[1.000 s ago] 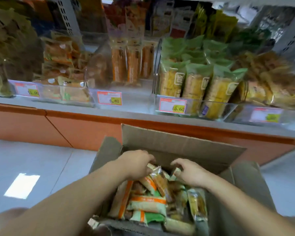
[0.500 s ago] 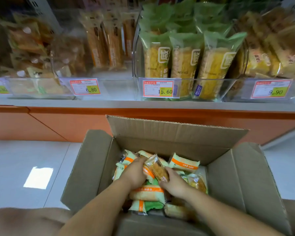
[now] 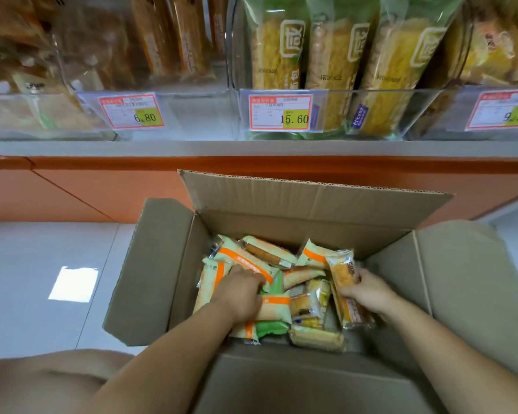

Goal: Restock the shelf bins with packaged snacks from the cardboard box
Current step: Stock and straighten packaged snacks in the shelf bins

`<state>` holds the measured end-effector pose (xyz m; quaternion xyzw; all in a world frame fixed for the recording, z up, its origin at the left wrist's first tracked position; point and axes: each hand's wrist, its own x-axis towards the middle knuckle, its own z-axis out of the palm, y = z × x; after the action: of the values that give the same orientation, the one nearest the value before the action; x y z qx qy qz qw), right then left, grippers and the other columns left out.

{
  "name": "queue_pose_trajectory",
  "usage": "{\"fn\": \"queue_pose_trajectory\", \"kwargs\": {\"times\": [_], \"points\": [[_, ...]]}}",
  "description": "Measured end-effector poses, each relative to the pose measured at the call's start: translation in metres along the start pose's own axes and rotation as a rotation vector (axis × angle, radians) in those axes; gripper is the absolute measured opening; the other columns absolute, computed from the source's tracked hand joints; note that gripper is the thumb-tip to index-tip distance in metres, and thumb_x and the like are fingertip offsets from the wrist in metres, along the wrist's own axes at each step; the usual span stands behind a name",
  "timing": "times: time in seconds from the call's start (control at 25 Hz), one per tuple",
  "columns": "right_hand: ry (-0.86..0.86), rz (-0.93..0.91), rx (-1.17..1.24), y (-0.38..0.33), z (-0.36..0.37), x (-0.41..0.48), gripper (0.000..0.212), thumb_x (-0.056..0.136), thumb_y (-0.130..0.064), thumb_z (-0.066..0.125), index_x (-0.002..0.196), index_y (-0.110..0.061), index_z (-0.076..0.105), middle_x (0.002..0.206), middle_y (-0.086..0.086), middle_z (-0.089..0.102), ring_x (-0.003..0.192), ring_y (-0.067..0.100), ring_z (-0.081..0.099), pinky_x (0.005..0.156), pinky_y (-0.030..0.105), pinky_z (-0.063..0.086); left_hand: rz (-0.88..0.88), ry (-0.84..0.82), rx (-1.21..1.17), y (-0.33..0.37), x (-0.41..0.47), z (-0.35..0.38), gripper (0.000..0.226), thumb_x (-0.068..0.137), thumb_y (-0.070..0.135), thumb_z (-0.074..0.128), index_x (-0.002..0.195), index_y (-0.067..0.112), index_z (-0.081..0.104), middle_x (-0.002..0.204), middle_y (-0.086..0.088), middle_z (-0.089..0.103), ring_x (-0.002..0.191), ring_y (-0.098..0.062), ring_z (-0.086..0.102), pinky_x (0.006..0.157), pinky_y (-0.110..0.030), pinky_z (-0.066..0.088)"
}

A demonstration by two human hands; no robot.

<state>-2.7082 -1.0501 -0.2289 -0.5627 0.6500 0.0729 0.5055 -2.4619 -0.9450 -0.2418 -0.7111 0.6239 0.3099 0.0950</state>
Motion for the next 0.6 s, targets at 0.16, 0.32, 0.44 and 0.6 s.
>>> {"fn": "queue_pose_trajectory", "kwargs": {"times": [0.16,0.32,0.44,0.6], "points": [[-0.001,0.04,0.154,0.016,0.003,-0.006,0.017,0.084,-0.017,0.068,0.092,-0.02,0.053,0.091,0.002,0.066,0.078,0.013,0.063,0.063,0.026,0.047,0.082,0.193,0.122,0.02,0.004,-0.007,0.035,0.096,0.031,0.043,0.128,0.023,0.056,0.125,-0.003,0.059,0.119,-0.025,0.048,0.098,-0.036,0.039],[-0.023,-0.003,0.106,0.011,0.016,0.001,0.03,0.082,-0.025,0.07,0.105,-0.015,0.054,0.1,0.003,0.066,0.087,0.015,0.064,0.069,0.028,0.05,0.115,0.317,0.187,0.018,0.031,-0.02,0.054,0.097,0.025,0.043,0.15,0.02,0.032,0.151,-0.004,0.037,0.14,-0.024,0.03,0.115,-0.041,0.025],[-0.029,-0.039,0.111,0.007,0.015,0.005,0.035,0.082,-0.027,0.07,0.11,-0.017,0.052,0.102,0.0,0.065,0.087,0.012,0.063,0.064,0.025,0.046,0.015,0.233,0.327,0.016,0.048,-0.016,0.051,0.099,0.023,0.037,0.15,0.019,0.03,0.146,-0.004,0.04,0.135,-0.026,0.035,0.11,-0.045,0.028],[-0.035,-0.017,0.095,0.013,0.016,0.006,0.036,0.081,-0.031,0.07,0.109,-0.018,0.053,0.103,0.0,0.063,0.088,0.012,0.063,0.066,0.025,0.048,-0.058,0.278,0.394,0.02,0.058,-0.02,0.03,0.099,0.029,0.042,0.125,0.021,0.055,0.128,-0.004,0.045,0.122,-0.027,0.039,0.103,-0.048,0.031]]}}
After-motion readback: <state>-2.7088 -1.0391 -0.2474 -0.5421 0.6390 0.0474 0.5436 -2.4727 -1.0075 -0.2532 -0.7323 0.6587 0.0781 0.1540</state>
